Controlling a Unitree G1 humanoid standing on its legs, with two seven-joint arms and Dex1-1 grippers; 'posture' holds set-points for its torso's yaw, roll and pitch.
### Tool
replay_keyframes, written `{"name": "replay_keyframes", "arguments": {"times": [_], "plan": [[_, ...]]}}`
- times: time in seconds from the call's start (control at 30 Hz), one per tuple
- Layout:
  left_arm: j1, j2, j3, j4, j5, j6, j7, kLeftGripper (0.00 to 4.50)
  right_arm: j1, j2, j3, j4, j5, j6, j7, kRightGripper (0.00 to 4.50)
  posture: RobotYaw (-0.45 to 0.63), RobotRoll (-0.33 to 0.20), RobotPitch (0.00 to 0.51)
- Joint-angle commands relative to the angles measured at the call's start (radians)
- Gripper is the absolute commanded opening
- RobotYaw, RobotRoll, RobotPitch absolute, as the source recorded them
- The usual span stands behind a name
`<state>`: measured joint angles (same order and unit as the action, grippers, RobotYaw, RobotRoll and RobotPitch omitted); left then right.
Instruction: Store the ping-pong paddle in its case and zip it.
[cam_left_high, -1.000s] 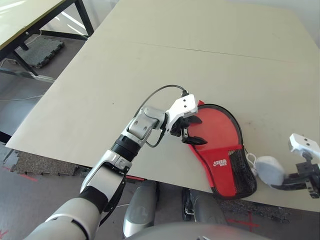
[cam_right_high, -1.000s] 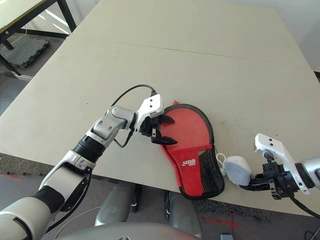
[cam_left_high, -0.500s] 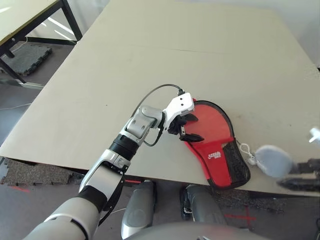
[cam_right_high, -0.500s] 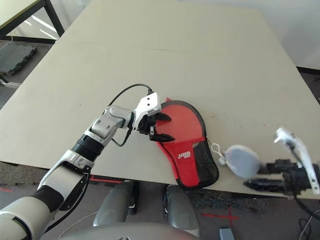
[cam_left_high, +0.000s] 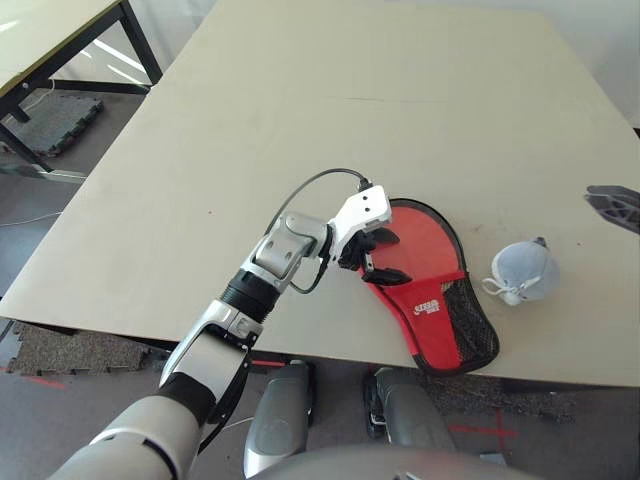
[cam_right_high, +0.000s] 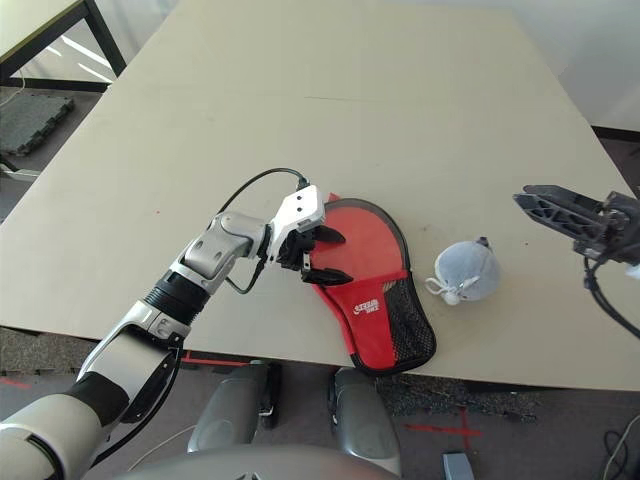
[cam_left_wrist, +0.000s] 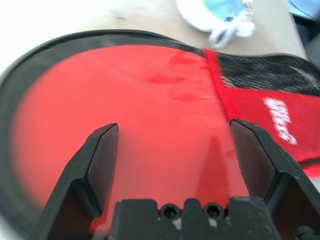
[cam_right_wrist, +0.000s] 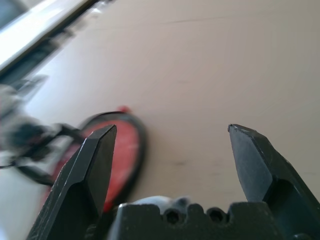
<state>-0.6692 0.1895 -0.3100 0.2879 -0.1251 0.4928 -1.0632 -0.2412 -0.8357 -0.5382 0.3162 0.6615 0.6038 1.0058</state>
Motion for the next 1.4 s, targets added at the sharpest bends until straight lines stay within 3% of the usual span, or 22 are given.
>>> {"name": "replay_keyframes", "arguments": {"times": [0.03, 0.13, 0.2, 0.37, 0.43, 0.6, 0.9, 1.17, 1.4], "plan": [[0.015, 0.042, 0.108, -0.124, -0.082, 0.095, 0.043, 4.5, -0.032, 0.071, 0.028, 0.064, -0.077, -0.109, -0.115, 4.46, 0.07, 0.0, 0.156], [0.021, 0.059, 0.226, -0.223, -0.17, 0.168, 0.1, 4.5, -0.067, 0.126, 0.031, 0.133, -0.13, -0.217, -0.19, 4.46, 0.08, 0.0, 0.151], [0.028, 0.078, 0.296, -0.253, -0.173, 0.162, 0.178, 4.5, -0.097, 0.157, 0.023, 0.189, -0.174, -0.318, -0.264, 4.46, 0.08, 0.0, 0.149], [0.073, 0.09, 0.455, -0.172, -0.087, -0.066, 0.457, 4.5, -0.151, 0.203, 0.004, 0.3, -0.233, -0.495, -0.413, 4.46, 0.09, 0.0, 0.146], [0.101, 0.122, 0.465, -0.098, 0.004, -0.21, 0.57, 4.5, -0.167, 0.216, -0.001, 0.335, -0.255, -0.562, -0.478, 4.46, 0.09, 0.0, 0.144], [0.164, 0.135, 0.513, 0.037, 0.085, -0.449, 0.778, 4.5, -0.193, 0.222, 0.053, 0.452, -0.382, -0.68, -0.668, 4.46, 0.09, 0.0, 0.139], [0.257, 0.074, 0.544, 0.078, 0.09, -0.489, 0.982, 4.5, -0.221, 0.255, 0.043, 0.521, -0.415, -0.823, -0.84, 4.46, 0.09, 0.0, 0.133], [0.223, 0.044, 0.562, 0.105, 0.075, -0.523, 1.076, 4.5, -0.234, 0.258, 0.041, 0.545, -0.391, -0.829, -0.85, 4.46, 0.07, 0.0, 0.132], [0.233, 0.067, 0.555, 0.122, 0.108, -0.561, 1.142, 4.5, -0.219, 0.264, 0.033, 0.523, -0.374, -0.827, -0.852, 4.46, 0.05, 0.0, 0.125]]}}
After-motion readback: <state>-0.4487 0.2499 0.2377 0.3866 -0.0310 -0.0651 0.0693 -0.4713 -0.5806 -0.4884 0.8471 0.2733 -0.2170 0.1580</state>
